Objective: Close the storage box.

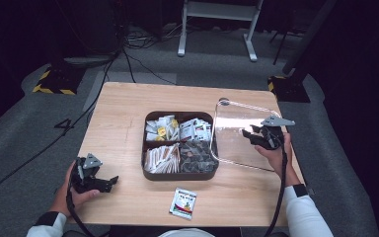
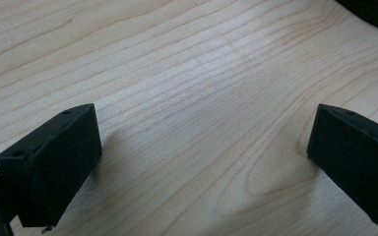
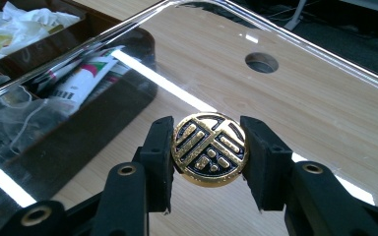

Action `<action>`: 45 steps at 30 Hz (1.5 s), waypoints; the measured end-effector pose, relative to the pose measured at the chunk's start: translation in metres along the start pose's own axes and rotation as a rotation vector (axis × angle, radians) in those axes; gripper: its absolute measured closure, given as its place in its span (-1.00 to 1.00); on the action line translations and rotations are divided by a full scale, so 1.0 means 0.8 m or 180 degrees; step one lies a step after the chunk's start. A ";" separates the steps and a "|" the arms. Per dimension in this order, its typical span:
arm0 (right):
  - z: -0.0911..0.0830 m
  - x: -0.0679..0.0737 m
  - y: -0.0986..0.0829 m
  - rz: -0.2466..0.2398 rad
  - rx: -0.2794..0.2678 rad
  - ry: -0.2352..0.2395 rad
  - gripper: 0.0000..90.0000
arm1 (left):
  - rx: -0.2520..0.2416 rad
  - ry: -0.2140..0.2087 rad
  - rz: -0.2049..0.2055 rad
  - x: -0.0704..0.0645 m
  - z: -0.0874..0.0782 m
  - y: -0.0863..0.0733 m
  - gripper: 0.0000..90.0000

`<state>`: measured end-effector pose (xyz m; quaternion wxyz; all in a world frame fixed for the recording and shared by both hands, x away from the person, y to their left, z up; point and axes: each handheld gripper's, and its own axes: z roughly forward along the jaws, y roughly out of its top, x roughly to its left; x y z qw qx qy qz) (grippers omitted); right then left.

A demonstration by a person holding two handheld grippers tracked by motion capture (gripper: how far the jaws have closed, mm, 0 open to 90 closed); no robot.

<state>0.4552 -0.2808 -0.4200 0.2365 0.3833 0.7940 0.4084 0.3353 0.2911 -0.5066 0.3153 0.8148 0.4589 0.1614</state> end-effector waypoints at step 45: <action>0.079 0.127 0.069 -0.0405 0.0121 0.0416 0.31 | -0.0007 0.0010 0.0012 0.000 0.000 0.000 -0.99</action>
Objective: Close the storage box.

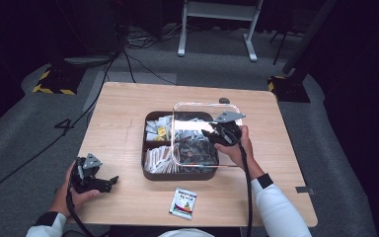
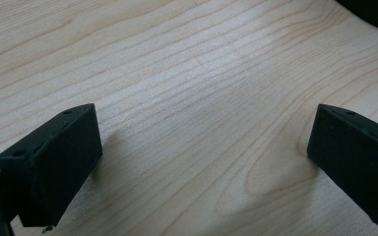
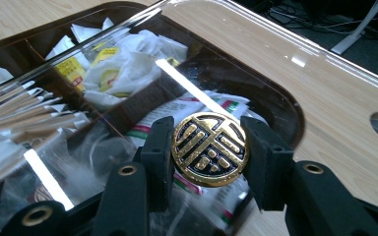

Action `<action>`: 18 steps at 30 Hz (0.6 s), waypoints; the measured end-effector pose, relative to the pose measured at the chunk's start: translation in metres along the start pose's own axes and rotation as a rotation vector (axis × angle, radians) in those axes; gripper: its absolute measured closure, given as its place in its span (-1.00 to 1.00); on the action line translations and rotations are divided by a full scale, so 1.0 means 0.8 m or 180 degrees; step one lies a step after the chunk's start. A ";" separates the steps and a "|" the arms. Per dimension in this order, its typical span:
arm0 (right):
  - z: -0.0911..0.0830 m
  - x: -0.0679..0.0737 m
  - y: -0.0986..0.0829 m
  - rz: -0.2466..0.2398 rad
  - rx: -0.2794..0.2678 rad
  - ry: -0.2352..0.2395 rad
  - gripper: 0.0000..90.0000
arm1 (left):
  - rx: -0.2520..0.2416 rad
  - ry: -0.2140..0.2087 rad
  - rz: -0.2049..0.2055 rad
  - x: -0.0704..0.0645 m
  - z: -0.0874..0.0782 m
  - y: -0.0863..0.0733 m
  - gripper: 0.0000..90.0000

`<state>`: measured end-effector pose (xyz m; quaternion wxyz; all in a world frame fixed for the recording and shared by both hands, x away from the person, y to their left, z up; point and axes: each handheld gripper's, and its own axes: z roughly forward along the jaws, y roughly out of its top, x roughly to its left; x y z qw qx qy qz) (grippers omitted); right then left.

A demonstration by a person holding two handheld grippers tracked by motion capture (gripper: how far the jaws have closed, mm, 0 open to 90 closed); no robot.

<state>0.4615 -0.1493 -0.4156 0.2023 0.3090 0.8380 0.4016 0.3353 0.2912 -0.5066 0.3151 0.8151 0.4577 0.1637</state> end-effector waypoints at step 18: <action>0.047 0.044 0.019 -0.0105 0.0111 0.0092 0.31 | -0.0004 0.0004 0.0002 0.000 0.000 0.000 -0.99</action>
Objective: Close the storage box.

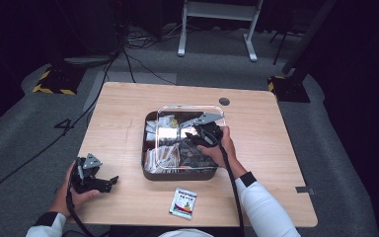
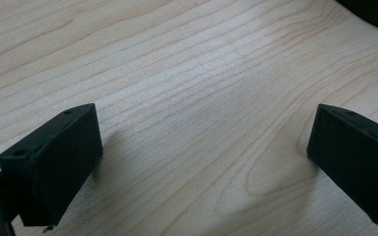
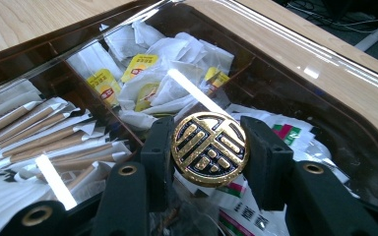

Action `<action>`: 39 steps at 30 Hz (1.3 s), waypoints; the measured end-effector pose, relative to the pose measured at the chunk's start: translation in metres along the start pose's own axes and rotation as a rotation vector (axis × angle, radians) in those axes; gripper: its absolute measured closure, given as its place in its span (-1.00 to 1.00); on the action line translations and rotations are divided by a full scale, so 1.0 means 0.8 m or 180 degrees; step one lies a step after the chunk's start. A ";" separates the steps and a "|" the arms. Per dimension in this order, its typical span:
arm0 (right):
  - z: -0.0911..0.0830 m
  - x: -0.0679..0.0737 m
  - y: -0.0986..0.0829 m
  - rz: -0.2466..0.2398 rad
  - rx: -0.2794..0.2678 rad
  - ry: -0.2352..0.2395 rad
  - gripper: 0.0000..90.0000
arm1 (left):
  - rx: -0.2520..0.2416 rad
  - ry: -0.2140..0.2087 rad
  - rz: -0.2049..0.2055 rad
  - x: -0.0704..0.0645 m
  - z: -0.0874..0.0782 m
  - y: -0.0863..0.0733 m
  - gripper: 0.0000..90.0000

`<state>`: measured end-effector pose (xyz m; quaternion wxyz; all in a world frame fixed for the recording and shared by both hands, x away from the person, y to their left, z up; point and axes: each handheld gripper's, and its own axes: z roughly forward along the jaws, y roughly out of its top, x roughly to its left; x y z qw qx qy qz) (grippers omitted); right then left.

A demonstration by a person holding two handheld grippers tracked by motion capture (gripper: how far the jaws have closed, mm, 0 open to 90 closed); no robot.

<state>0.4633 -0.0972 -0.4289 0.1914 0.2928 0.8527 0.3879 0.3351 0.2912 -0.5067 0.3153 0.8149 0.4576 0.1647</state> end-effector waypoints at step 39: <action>0.030 0.038 0.010 0.0067 0.0132 0.0112 0.31 | -0.0002 0.0002 -0.0005 0.000 0.000 0.000 -0.99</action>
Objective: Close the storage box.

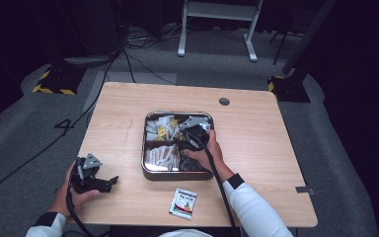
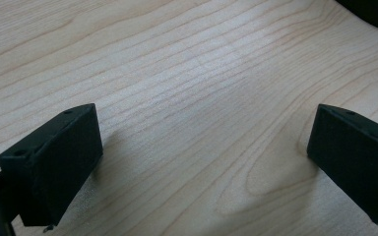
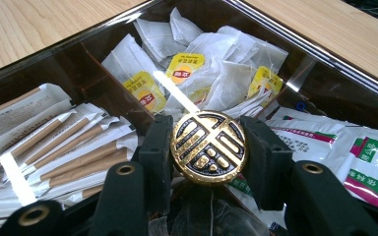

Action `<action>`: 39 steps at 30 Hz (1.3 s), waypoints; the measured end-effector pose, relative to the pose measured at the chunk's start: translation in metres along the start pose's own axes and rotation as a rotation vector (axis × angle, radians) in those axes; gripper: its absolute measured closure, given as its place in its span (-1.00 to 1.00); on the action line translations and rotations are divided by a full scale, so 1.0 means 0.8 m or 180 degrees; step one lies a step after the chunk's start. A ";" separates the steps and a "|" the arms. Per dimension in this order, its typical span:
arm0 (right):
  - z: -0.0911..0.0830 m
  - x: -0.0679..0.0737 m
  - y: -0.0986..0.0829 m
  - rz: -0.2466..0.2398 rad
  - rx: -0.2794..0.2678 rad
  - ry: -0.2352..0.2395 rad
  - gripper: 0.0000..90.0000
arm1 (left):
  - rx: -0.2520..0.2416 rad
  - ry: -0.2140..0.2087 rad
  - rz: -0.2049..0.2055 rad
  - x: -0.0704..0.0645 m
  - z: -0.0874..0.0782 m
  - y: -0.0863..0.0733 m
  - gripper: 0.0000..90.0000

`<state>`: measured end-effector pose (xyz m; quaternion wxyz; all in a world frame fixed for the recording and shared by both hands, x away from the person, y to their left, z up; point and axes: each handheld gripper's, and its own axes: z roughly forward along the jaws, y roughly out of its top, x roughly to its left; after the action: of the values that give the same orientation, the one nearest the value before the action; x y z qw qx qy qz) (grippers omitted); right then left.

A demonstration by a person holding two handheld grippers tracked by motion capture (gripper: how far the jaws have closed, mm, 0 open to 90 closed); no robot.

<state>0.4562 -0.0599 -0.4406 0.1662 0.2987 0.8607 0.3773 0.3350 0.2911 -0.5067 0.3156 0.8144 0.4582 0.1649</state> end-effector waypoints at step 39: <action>-0.030 -0.015 -0.008 -0.0502 -0.0003 0.0331 -0.54 | 0.0000 0.0000 -0.0002 0.000 0.000 0.000 -0.99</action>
<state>0.4503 -0.0844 -0.4290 0.1507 0.2099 0.8888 0.3784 0.3347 0.2911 -0.5067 0.3156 0.8142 0.4585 0.1647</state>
